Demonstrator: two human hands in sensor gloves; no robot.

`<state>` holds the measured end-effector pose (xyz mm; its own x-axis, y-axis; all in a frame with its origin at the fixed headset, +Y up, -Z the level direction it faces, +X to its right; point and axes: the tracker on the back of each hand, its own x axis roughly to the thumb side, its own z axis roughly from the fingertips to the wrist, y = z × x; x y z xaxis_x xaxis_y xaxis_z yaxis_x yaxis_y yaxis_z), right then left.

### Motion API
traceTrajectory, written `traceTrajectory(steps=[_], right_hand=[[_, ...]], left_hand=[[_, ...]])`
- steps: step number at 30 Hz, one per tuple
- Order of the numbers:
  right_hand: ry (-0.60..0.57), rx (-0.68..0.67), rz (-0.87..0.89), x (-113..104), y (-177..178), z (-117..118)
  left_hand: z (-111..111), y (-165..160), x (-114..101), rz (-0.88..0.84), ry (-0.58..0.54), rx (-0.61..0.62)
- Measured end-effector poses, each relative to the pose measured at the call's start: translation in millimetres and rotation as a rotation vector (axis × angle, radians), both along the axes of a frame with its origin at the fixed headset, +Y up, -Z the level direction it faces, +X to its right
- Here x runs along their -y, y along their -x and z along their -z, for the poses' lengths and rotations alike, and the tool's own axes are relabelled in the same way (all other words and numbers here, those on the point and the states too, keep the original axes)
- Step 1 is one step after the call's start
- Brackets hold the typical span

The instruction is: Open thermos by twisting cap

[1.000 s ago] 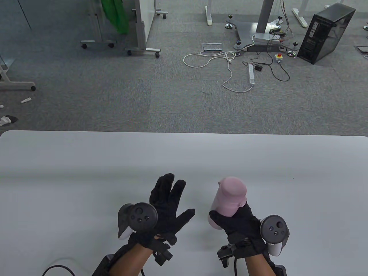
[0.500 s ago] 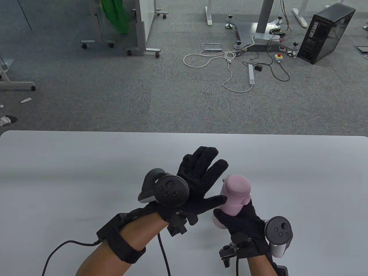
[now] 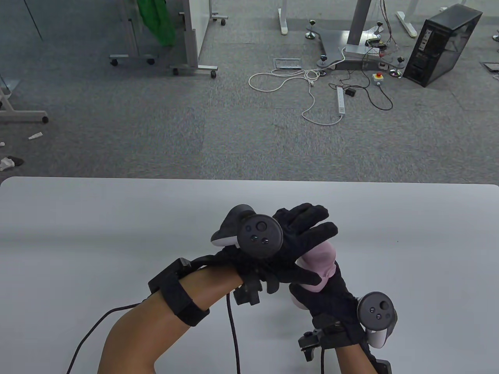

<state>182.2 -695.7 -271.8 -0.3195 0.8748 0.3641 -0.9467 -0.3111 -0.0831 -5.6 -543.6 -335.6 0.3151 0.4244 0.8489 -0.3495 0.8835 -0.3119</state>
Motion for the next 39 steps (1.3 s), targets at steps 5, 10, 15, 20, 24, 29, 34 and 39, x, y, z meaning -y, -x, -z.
traceTrajectory(steps=[5,10,15,20,24,29,34,39], right_hand=[[-0.008,-0.012,-0.034,0,2,1],[-0.003,-0.002,-0.046,1,0,1],[-0.001,-0.002,-0.054,2,-1,1],[0.003,0.011,-0.064,4,1,2],[-0.006,0.026,-0.090,3,2,0],[-0.029,0.069,-0.136,1,4,-2],[-0.055,0.164,-0.243,-3,10,-8],[-0.040,0.216,-0.271,-1,19,-14]], left_hand=[[-2,-13,6,0.084,-0.033,0.051],[-1,-16,7,0.108,-0.059,0.059],[0,-17,10,0.095,-0.066,0.046],[1,-20,12,0.087,-0.094,0.016],[-4,-25,8,0.116,-0.160,-0.018],[-11,-32,1,0.202,-0.181,-0.116],[-18,-35,-2,0.277,-0.179,-0.292],[-15,-42,-5,0.423,-0.119,-0.399]])
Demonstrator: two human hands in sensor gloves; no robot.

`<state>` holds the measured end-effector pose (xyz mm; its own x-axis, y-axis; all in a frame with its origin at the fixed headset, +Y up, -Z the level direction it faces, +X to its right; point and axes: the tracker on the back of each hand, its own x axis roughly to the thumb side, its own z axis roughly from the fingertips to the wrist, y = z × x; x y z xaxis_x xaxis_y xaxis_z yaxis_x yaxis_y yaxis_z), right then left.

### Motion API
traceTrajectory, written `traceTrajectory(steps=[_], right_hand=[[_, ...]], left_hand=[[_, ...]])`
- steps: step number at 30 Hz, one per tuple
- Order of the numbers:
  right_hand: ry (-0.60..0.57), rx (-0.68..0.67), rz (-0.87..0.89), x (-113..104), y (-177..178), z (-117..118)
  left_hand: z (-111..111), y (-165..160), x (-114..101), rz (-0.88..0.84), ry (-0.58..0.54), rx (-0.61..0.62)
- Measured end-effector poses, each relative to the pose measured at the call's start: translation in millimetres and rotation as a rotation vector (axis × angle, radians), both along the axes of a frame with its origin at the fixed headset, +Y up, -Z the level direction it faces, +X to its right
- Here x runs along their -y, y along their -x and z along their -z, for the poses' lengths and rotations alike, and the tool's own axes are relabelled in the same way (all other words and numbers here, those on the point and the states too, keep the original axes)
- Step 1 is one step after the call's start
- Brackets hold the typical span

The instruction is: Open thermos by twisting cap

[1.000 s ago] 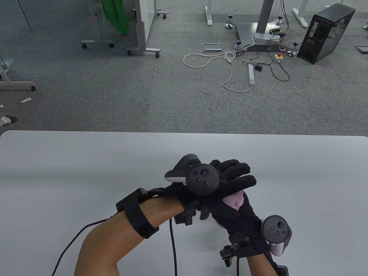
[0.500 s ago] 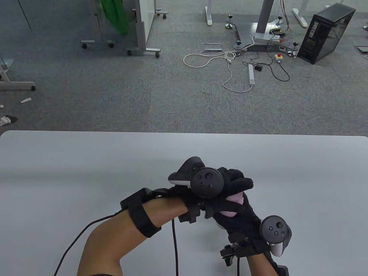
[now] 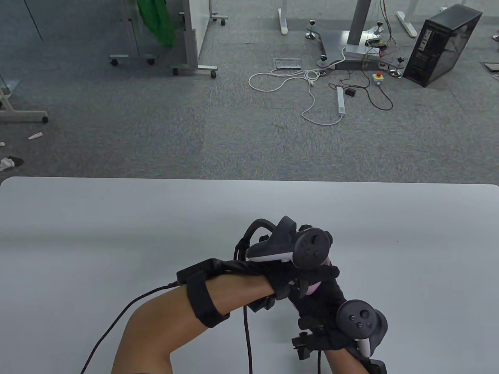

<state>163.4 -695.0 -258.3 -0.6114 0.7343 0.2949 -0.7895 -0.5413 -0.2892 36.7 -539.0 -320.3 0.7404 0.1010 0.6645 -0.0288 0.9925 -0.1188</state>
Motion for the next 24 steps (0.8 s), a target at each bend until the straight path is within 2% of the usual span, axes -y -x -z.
traceTrajectory(steps=[2,4,6,8,13,15,19,22,24], right_hand=[[-0.009,0.017,-0.009,-1,-2,0],[-0.010,-0.025,0.041,0,-7,3],[-0.001,-0.100,0.122,2,-11,7],[-0.002,-0.193,0.190,2,-13,10],[-0.013,-0.280,0.200,1,-13,11],[-0.017,-0.307,0.212,1,-13,12],[-0.017,-0.341,0.203,0,-13,13],[-0.002,-0.373,0.166,2,-12,12],[-0.006,-0.336,0.167,2,-9,10]], left_hand=[[0,1,0,-0.029,-0.002,0.027],[1,4,-2,-0.062,0.009,0.082],[5,8,-6,-0.077,0.061,0.161],[6,12,-8,-0.115,0.105,0.289],[1,19,-13,-0.069,0.058,0.415],[-3,21,-14,-0.031,-0.024,0.494],[-10,23,-11,-0.043,-0.090,0.528],[-12,21,-12,0.001,-0.049,0.474],[-11,20,-11,0.007,-0.049,0.450]])
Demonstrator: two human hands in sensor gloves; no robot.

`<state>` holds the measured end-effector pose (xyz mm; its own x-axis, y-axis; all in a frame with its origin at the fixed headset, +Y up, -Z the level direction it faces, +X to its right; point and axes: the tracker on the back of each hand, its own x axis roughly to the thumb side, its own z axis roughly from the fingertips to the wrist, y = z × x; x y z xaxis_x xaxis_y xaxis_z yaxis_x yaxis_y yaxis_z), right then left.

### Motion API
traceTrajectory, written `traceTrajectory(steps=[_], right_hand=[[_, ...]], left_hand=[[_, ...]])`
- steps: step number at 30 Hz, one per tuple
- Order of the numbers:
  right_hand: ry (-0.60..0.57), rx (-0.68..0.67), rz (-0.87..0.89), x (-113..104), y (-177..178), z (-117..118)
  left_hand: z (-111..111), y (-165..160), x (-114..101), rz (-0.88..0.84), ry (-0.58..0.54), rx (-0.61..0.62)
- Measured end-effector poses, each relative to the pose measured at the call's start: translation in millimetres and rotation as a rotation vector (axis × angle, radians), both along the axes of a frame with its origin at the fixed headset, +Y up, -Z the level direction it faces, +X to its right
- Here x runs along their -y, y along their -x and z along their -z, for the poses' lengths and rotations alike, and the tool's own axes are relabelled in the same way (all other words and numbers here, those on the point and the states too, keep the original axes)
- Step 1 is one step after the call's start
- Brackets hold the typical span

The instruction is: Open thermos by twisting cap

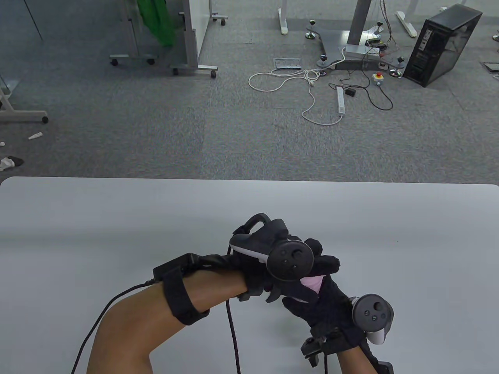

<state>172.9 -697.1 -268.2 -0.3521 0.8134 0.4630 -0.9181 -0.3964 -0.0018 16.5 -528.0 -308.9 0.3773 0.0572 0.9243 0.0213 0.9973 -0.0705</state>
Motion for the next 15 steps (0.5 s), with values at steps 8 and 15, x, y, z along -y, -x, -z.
traceTrajectory(steps=[8,15], right_hand=[[-0.046,0.220,-0.127,-3.1,1.1,-6.7],[-0.035,0.252,-0.137,-3.0,0.4,-6.9]], left_hand=[[-4.7,-2.1,6.1,-0.052,-0.026,-0.338],[-0.5,-6.7,3.7,-0.009,0.020,-0.424]])
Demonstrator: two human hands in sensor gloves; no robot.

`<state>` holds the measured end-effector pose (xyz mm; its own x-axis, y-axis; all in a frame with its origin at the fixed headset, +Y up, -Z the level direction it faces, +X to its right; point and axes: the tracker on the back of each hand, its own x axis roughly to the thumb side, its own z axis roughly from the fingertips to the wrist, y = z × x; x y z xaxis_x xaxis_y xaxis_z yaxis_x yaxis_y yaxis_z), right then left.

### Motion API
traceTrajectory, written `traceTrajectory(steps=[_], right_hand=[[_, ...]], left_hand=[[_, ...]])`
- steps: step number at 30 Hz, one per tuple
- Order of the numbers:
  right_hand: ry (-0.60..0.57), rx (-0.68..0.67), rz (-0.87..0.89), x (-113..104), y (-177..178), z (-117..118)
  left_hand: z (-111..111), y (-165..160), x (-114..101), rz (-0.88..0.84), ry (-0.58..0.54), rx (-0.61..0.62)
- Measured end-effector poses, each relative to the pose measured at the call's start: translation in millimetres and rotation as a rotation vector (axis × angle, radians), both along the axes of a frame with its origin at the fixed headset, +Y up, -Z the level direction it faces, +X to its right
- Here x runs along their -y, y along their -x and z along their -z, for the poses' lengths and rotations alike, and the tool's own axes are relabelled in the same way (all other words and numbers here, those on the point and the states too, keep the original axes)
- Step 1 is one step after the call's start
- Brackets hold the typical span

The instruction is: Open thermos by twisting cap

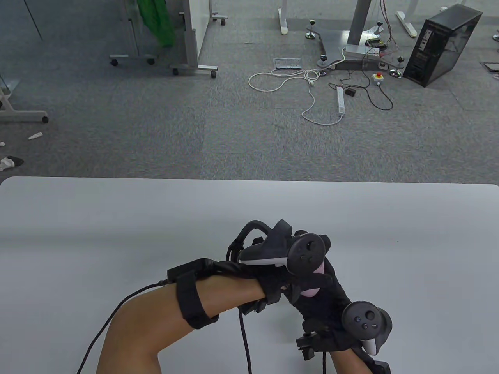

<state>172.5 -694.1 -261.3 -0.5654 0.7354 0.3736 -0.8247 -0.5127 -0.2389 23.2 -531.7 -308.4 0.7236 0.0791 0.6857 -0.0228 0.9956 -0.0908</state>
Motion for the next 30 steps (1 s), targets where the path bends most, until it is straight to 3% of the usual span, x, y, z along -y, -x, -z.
traceTrajectory(steps=[3,7,8,14,22,25,28,30], right_hand=[[0.007,-0.059,0.047,2,-3,4],[0.016,-0.186,0.153,4,-6,10],[0.024,-0.222,0.160,4,-7,11],[0.040,-0.312,0.187,5,-7,16],[0.024,-0.211,0.088,7,-5,12],[0.006,-0.115,0.045,5,-3,9],[-0.013,-0.043,-0.005,3,-3,6],[-0.023,0.000,-0.053,0,-4,5]], left_hand=[[3,2,-2,-0.042,0.064,0.048],[9,5,-8,-0.101,0.282,0.326],[9,7,-10,-0.108,0.319,0.347],[9,9,-16,-0.011,0.331,0.406],[7,5,-9,0.054,0.181,0.313],[9,6,-7,0.034,0.106,0.251],[9,9,-2,-0.063,0.045,0.083],[10,10,1,-0.100,0.013,0.042]])
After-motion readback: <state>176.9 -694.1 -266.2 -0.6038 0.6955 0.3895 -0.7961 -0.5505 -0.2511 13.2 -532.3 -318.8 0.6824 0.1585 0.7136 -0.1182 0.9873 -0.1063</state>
